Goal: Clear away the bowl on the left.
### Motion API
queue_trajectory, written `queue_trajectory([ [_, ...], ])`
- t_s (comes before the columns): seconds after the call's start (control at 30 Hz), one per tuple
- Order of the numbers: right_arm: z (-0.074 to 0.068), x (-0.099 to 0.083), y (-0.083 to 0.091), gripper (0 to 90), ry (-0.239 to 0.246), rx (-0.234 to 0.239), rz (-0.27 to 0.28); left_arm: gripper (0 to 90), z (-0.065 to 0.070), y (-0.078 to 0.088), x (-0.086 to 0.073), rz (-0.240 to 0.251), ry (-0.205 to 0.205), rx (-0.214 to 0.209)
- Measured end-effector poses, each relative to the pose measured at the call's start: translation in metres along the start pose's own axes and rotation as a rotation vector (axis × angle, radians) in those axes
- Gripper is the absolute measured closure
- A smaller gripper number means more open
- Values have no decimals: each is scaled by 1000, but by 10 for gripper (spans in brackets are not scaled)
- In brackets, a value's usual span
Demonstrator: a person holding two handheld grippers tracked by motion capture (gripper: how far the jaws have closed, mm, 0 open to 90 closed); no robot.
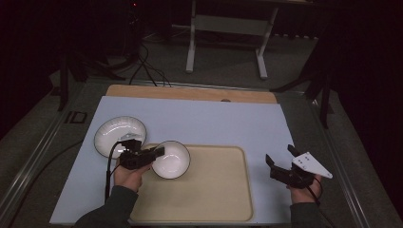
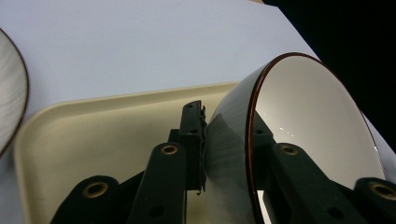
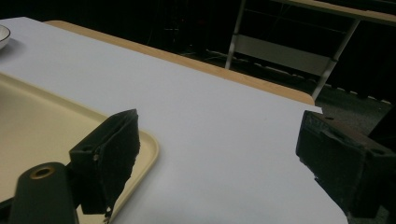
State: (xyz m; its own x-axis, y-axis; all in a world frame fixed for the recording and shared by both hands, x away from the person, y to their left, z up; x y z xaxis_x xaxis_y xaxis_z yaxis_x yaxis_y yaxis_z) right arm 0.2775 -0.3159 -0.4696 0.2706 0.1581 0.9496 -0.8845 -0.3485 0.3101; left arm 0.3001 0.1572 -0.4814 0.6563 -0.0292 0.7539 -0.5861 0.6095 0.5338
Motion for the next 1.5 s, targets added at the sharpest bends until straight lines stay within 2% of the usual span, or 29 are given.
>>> queue_trajectory([
  [0.93,0,0,0,132,0,2,1,761,19,-20,-7,-54,-38,-35],
  [1.37,0,0,0,132,4,2,0,761,28,-32,-12,-98,-72,-41],
  [1.5,0,0,0,132,3,1,1,761,27,-36,-14,-114,-73,-37],
])
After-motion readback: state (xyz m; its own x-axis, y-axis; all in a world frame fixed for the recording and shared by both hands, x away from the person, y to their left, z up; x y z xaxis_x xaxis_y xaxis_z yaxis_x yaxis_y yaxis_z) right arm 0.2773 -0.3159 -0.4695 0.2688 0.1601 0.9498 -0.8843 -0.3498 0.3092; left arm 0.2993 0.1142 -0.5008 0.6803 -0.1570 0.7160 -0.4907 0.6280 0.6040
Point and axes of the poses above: each handheld gripper's, and its own axes: y roughly backward along the jaws, x roughly out of its top, z roughly to its right, the point moved 1 cm from there along -y, roughly forward along the jaws, and after that the axes turned 6 degrees about -y, right-handed, at the moved point
